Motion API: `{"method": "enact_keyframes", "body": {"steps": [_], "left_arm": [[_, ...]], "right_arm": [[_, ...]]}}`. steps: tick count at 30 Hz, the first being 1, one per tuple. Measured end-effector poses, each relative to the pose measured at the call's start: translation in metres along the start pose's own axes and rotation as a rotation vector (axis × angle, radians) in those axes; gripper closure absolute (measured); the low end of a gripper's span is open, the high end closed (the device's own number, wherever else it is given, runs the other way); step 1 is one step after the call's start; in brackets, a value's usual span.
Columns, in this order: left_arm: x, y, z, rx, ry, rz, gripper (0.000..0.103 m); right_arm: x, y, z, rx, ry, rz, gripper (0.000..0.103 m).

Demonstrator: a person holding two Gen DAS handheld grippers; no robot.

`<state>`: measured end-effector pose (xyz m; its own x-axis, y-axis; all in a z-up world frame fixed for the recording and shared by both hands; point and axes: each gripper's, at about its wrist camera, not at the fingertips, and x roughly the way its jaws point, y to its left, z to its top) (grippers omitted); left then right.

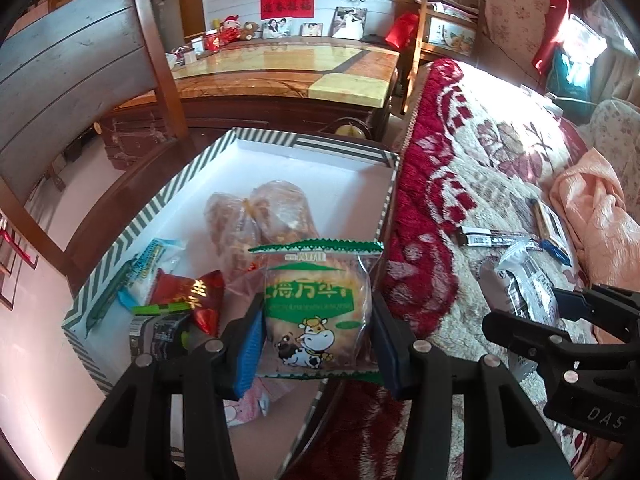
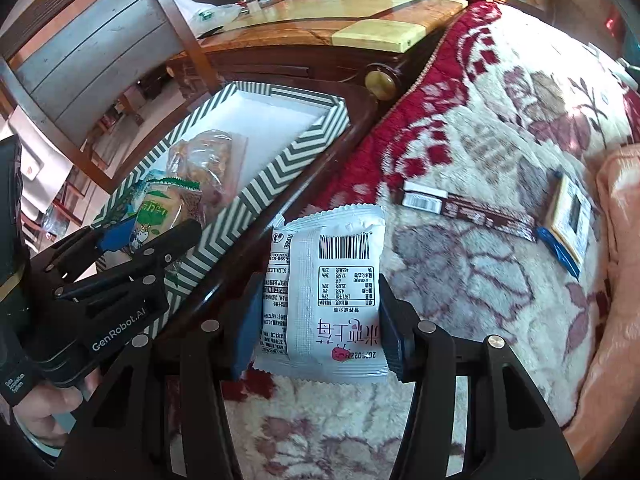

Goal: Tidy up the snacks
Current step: 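Carry the white packet and green cow-print packet over the striped tray with both grippers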

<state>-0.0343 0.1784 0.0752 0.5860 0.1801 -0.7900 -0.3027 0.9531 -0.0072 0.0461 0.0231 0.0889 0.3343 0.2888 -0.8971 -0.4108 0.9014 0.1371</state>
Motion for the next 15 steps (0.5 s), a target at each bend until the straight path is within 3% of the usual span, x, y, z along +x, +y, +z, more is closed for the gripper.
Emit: {"method": "enact_keyframes", "body": {"steps": [15], "left_arm": [[0.003,0.037,0.006,-0.085,-0.01,0.045,0.052]], "right_arm": [[0.015,0.035,0.028,-0.079,0.007,0.031,0.051]]}}
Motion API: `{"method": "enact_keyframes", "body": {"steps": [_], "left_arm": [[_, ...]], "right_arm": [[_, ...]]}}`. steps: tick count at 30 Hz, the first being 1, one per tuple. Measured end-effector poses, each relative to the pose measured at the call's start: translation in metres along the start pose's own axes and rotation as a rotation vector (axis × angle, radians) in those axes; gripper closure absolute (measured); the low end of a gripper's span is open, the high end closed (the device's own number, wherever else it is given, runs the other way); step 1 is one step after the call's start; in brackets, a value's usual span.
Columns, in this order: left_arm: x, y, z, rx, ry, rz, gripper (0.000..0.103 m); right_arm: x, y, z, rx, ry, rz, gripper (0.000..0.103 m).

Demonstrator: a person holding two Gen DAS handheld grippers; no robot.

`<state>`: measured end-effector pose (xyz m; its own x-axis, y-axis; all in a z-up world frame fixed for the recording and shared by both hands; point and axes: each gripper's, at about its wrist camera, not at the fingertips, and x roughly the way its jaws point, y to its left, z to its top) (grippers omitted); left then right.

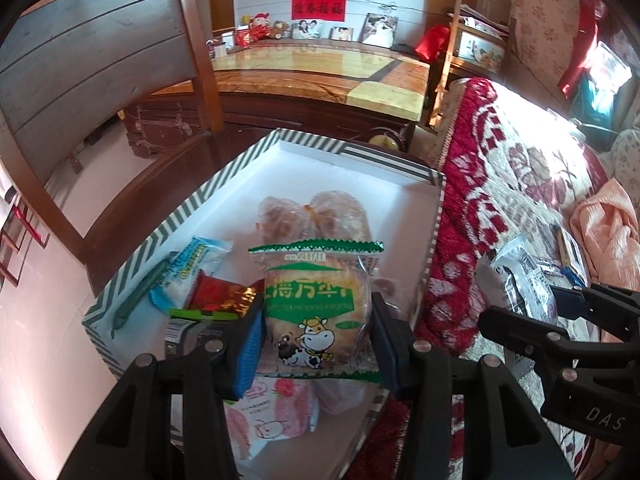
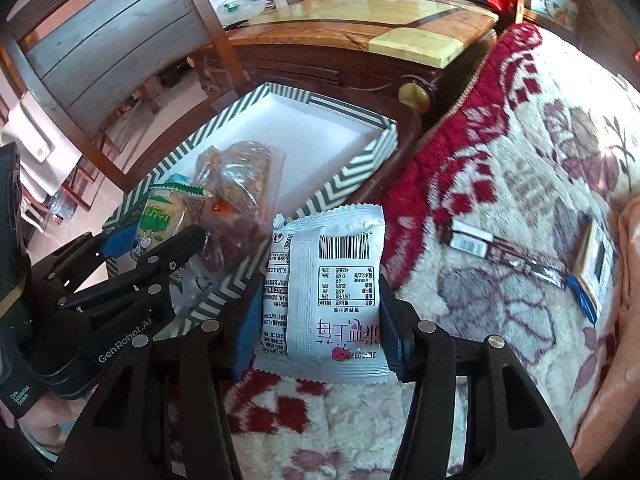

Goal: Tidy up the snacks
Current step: 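Carry the white packet and green cow-print packet over the striped tray with both grippers, then open both grippers to drop the white and green packets into the tray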

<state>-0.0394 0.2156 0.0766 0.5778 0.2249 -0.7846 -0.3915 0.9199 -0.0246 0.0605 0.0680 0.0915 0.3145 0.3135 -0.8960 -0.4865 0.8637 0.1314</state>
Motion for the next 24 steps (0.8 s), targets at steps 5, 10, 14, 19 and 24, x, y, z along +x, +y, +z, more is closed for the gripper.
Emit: {"method": "enact_keyframes", "body": {"steps": [5,10,14,19,24], "left_arm": [[0.003,0.017,0.002,-0.038,0.002,0.022,0.052],[0.009,0.033,0.002,-0.083,0.015,0.047,0.052],[0.013,0.04,0.002,-0.104,0.023,0.057,0.052],[0.017,0.046,0.002,-0.117,0.031,0.065,0.052],[0.023,0.05,0.001,-0.126,0.044,0.071,0.052]], "right_arm": [[0.008,0.011,0.011,-0.031,0.004,0.005,0.051],[0.017,0.02,0.02,-0.055,0.013,0.016,0.051],[0.029,0.028,0.029,-0.078,0.028,0.026,0.051],[0.046,0.037,0.043,-0.106,0.05,0.033,0.051],[0.063,0.044,0.052,-0.128,0.059,0.03,0.051]]}}
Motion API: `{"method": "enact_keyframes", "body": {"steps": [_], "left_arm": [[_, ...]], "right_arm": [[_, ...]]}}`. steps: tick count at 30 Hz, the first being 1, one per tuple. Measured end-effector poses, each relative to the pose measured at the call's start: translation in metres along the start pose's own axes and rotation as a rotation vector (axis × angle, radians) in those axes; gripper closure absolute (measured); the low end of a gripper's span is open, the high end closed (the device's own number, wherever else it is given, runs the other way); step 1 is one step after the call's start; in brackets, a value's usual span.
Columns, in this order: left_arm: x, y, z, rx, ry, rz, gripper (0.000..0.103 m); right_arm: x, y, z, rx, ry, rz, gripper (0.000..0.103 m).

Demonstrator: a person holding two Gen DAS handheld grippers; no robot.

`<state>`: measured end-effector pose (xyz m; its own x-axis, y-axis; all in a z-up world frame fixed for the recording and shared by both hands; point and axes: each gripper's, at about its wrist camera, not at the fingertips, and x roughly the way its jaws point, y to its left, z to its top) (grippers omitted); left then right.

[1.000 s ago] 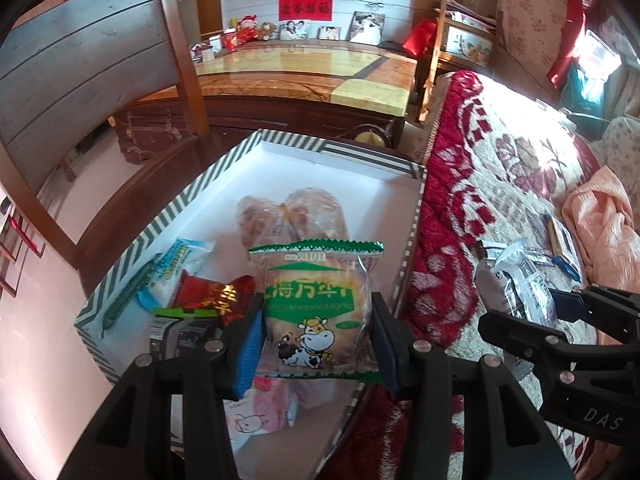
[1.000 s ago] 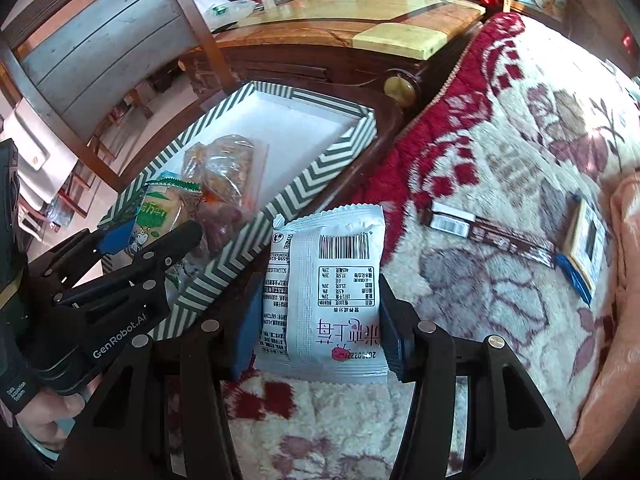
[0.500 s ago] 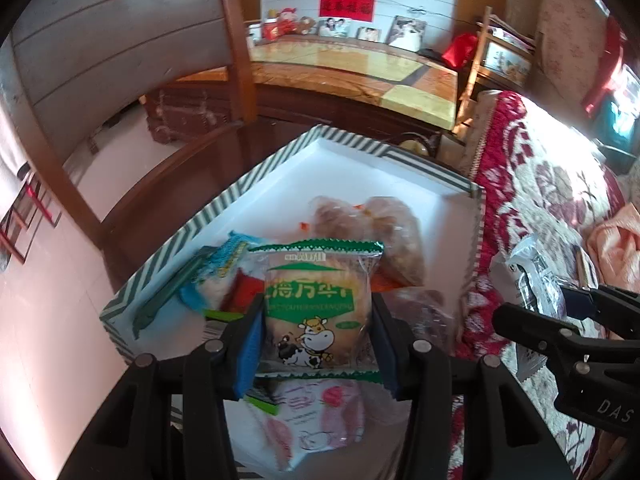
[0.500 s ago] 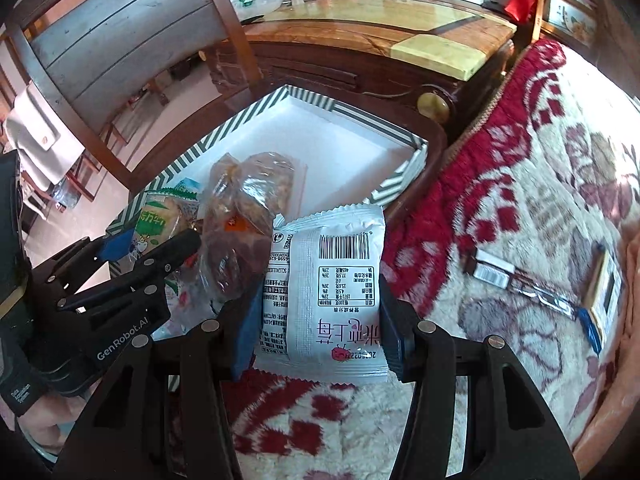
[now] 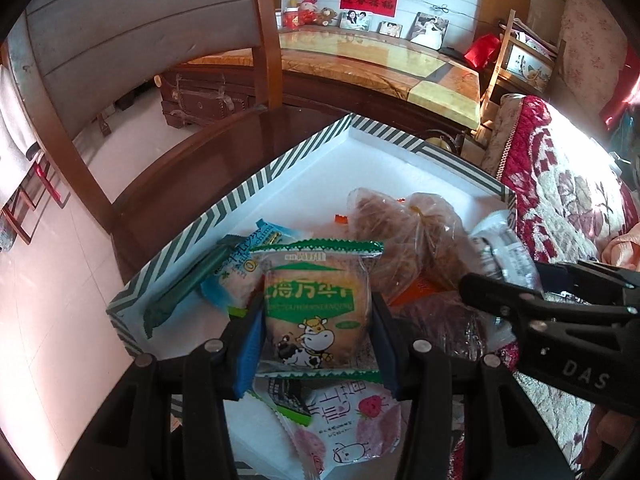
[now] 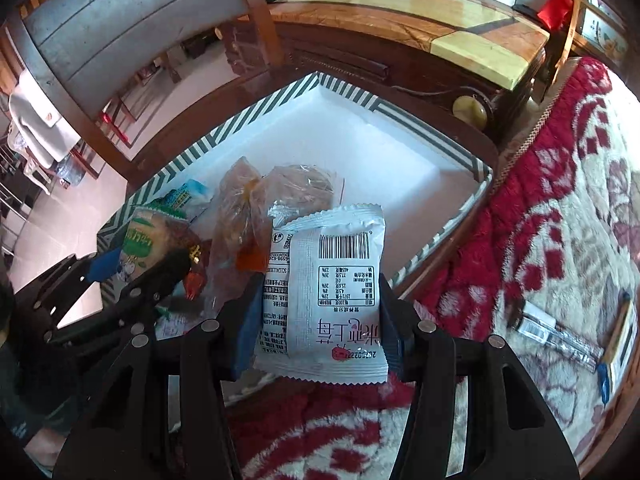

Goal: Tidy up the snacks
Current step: 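Open both grippers to drop the white and green packets into the tray, then move both open grippers back over the remaining snacks on the blanket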

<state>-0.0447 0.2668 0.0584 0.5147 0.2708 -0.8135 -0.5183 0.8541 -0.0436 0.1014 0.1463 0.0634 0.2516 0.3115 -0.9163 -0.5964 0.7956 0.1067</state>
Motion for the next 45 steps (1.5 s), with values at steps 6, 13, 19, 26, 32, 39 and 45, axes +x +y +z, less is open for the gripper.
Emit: {"method": "enact_keyframes", "body": {"steps": [6,13,19,26,32,39,45], "left_arm": [[0.006,0.005,0.004,-0.024,0.008,0.015,0.051],[0.009,0.012,0.005,-0.049,0.011,0.048,0.05],[0.01,0.015,0.006,-0.063,0.013,0.06,0.042],[0.011,0.016,0.005,-0.073,0.017,0.076,0.023],[0.007,0.013,0.005,-0.058,-0.005,0.069,0.016],[-0.001,0.013,0.003,-0.059,-0.041,0.071,0.014],[-0.01,0.005,0.001,-0.033,-0.075,0.065,0.014]], "right_arm": [[0.021,0.006,0.01,-0.013,0.03,0.026,0.051],[0.031,0.008,0.019,-0.021,0.024,0.075,0.051],[0.03,0.005,0.017,0.019,0.046,0.088,0.045],[0.019,0.003,0.013,0.038,0.021,0.078,0.043],[0.01,0.001,0.011,0.066,-0.005,0.099,0.036],[-0.013,-0.003,0.005,0.081,-0.065,0.079,0.036],[-0.025,-0.012,-0.009,0.106,-0.077,0.058,0.036]]}}
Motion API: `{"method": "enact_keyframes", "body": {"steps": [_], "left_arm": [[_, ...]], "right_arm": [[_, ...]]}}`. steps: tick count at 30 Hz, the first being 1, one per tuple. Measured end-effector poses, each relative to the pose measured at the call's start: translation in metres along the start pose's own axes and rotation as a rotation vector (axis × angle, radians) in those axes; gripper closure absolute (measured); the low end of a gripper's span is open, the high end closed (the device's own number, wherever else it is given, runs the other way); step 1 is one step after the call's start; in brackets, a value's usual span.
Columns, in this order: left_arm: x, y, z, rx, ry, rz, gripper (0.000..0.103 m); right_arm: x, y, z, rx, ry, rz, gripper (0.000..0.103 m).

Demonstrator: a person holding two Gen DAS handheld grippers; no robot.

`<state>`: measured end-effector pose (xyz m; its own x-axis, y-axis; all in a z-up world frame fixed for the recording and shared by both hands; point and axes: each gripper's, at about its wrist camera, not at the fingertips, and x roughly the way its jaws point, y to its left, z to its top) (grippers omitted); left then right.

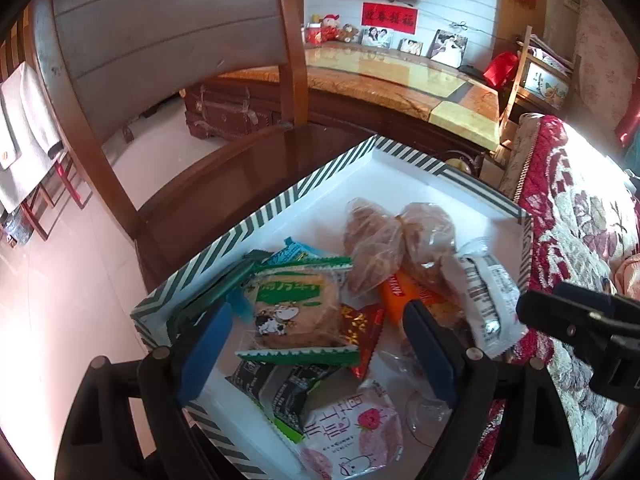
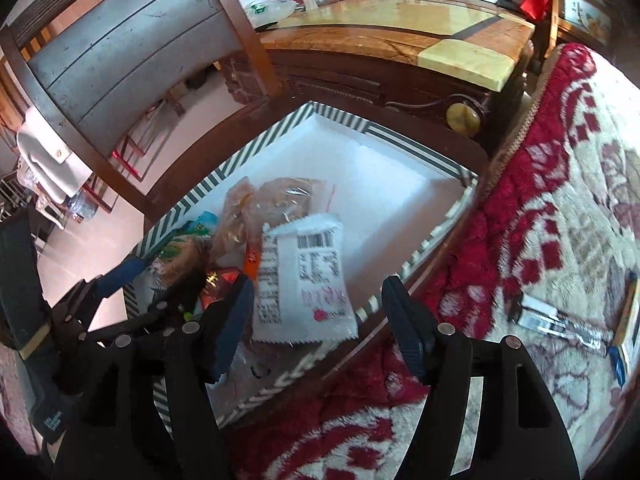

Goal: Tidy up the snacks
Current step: 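Move both open grippers back over the remaining snacks on the blanket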

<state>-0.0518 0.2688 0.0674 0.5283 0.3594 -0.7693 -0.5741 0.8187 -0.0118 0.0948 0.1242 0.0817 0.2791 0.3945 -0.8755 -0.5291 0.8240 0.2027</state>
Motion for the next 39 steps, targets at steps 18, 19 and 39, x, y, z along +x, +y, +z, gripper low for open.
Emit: {"method": "enact_keyframes", "body": {"steps": [18,19,39], "left_arm": [[-0.034,-0.053,-0.01,0.117,-0.05,-0.094,0.014],[-0.036,-0.057,-0.012,0.124,-0.051,-0.101,0.014],[-0.078,-0.15,-0.063,0.293,-0.02,-0.279,0.014]], "right_arm": [[-0.044,-0.049,-0.045,0.123,-0.027,-0.049,0.036],[-0.047,-0.053,-0.048,0.132,-0.029,-0.054,0.036],[-0.118,-0.126,-0.131,0.273,-0.095,-0.131,0.036]]}}
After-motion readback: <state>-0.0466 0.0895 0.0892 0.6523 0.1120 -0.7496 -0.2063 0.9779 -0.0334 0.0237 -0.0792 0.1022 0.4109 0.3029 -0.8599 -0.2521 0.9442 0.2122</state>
